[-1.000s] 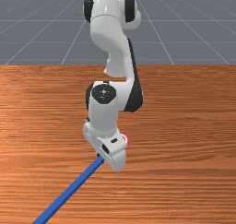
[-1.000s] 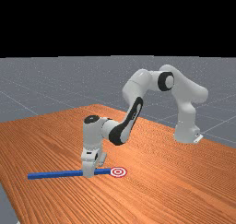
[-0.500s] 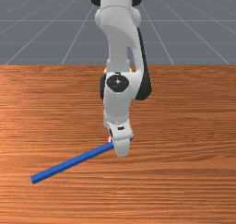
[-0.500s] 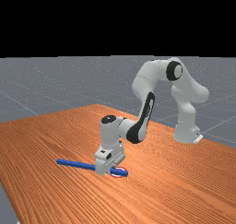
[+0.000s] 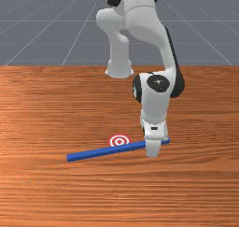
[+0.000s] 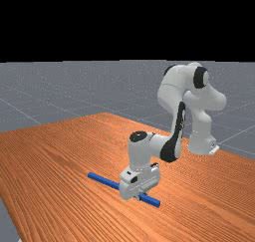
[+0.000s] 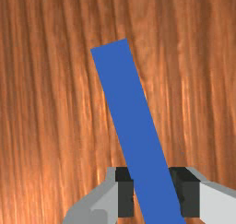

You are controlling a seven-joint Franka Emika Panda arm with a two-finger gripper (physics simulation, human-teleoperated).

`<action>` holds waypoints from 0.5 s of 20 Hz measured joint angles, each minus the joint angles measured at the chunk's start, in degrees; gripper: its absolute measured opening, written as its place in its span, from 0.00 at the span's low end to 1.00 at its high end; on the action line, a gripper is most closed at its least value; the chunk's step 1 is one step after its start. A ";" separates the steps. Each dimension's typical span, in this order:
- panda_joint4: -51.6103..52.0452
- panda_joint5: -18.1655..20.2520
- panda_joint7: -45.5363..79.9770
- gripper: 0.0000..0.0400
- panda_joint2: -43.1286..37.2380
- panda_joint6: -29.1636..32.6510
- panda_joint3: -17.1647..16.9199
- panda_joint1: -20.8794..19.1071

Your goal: Pull the pivot to the target area

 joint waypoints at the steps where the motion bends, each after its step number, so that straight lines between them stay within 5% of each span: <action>1: -5.45 -2.98 -7.80 0.26 -2.88 2.18 1.40 -0.80; 5: -18.61 -7.58 -16.49 0.24 -9.38 8.33 3.11 -1.31; 7: -20.47 -14.04 -34.45 0.27 -10.11 10.34 5.28 -5.33; 10: -22.43 -17.62 -48.10 0.28 -10.90 12.45 5.87 -11.28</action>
